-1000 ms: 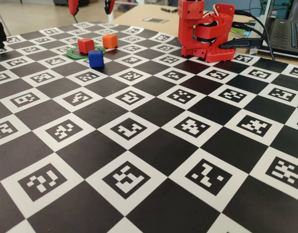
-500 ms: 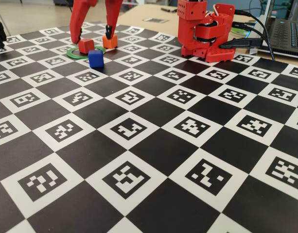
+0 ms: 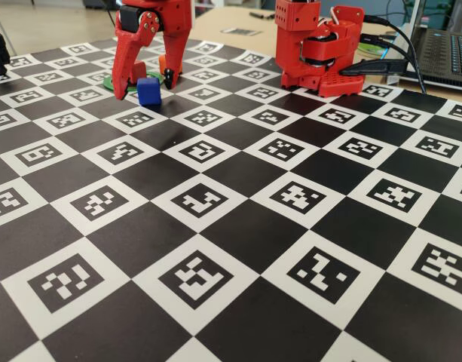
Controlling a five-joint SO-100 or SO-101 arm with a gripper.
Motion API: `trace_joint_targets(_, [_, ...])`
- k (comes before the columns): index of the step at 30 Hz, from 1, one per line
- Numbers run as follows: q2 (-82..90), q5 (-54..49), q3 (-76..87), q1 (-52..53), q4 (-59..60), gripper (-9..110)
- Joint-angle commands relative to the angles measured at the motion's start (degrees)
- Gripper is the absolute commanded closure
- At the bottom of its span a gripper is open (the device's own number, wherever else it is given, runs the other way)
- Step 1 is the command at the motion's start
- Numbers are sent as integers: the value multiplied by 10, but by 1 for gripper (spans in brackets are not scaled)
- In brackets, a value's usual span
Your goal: Grab the red cube then put it in the green circle then put the blue cube on top and finally the orange cube on top
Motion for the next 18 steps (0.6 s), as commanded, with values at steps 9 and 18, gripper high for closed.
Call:
trace_joint_targets(9, [7,1,-15,7,-11,56])
trace_joint_targets(18, [8,49,-16,3,-11,57])
